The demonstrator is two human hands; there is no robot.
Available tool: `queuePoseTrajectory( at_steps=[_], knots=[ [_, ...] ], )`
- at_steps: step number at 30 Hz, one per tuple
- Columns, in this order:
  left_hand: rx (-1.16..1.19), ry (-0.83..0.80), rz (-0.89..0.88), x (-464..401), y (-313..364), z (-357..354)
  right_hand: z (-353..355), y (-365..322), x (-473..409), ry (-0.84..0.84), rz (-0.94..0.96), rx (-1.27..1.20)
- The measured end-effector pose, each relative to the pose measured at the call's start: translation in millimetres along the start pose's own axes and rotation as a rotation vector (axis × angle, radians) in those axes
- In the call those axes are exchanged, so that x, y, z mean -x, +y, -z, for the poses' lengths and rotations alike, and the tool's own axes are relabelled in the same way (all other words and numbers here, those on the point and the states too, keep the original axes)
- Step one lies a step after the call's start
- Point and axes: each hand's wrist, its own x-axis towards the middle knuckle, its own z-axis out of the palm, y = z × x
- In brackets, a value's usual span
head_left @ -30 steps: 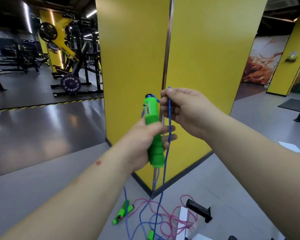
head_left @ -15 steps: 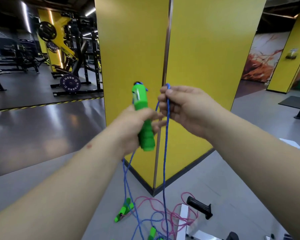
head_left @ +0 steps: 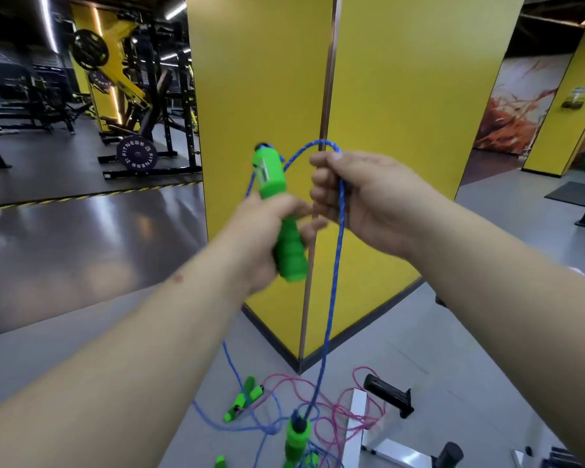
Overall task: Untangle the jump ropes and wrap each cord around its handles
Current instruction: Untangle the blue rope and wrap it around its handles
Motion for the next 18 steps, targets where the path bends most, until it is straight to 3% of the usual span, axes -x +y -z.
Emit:
queuePoseTrajectory(
  at_steps=[2,4,8,10,14,18],
  knots=[
    [0.038,-0.119,0.034,19.0,-18.6,-9.9,-6.1,-4.6,-19.1,0.119,0.033,0.054],
    [0.037,-0.137,-0.031,19.0,-17.1,-14.7,-10.9,1.7,-28.4,0.166,-0.039,0.054],
    [0.133,-0.016,-0.116,-12.9,26.4,-7.2,-5.3,21.7,-4.8,-0.124,-0.355,-0.001],
    [0.149,0.043,-0.101,-29.8,42.8,2.0,-1.3,31.1,11.1,-0.235,-0.39,0.1],
    [0.048,0.12,-0.045,-26.9,28.6,7.8,-4.2,16.4,6.7,-0.07,-0.131,0.057],
    [-0.029,-0.089,0.023,21.7,-19.4,-20.3,-1.2,-5.3,-17.7,0.144,0.052,0.023]
  ],
)
